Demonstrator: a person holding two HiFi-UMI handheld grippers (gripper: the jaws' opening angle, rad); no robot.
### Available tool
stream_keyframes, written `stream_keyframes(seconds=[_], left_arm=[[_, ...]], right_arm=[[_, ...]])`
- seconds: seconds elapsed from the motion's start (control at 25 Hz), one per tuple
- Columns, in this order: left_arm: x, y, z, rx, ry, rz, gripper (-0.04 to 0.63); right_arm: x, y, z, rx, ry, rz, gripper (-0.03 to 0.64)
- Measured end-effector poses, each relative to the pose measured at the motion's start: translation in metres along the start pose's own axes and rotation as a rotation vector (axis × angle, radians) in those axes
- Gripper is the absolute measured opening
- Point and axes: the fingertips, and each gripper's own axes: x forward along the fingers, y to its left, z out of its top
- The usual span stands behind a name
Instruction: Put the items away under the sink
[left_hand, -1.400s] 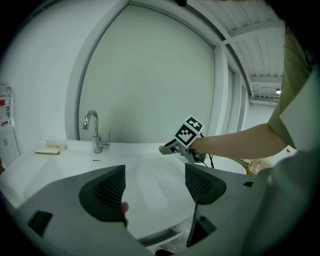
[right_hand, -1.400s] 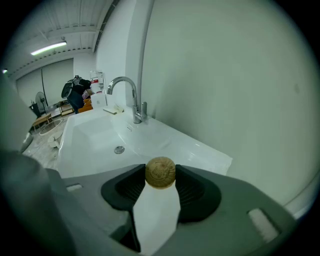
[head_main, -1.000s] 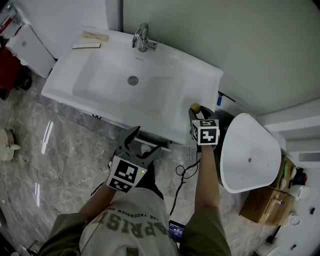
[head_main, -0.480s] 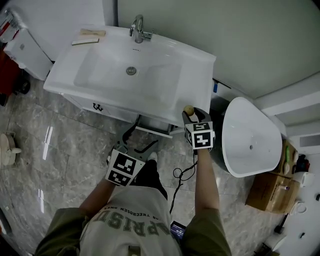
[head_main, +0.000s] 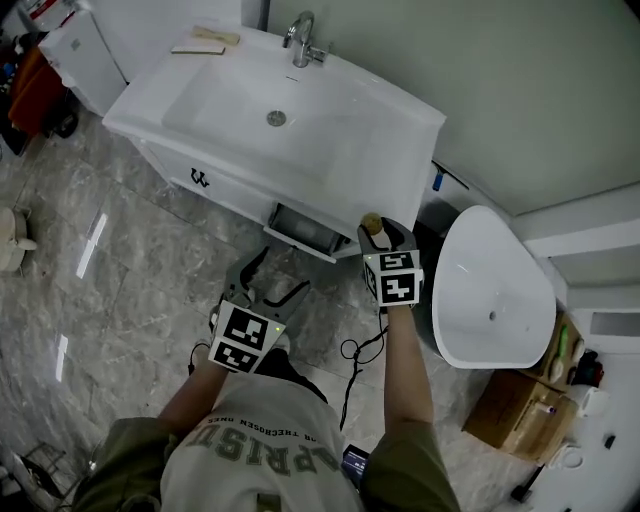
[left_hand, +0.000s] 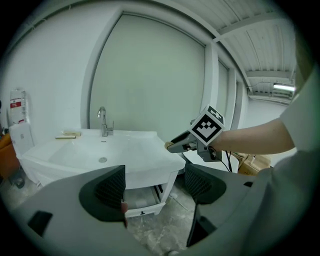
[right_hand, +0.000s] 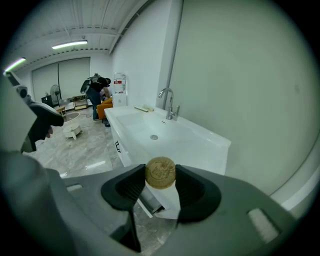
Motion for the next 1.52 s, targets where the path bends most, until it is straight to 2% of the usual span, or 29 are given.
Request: stream_keyframes(seconds=[0.36,0.8,1.12,1.52], left_arm=[[-0.013,-0.034,-0.048,-0.092,0.018,0.124,0.362],[-0.017,-0.038,-0.089,-0.124,0.021,0.171,0.362],[-0.004,-0.005,-0.118,-0.124,0.035,0.153,0.362],[0.029,0.037,-0.163,-0.078,0.072,0.094,0.362]], right_arm=[[-0.010,0.029,-0.027,-0.087,-0.039,0.121,0.190],[0.013,0.095,-0.056,-0.120,-0.033,0.222,0.190],[0.070,0.127,-0.084,-0.108,0.008,0.219,0.190],[0.152,0.134,-0.135,-0.048,0.078,0.143,0.190]])
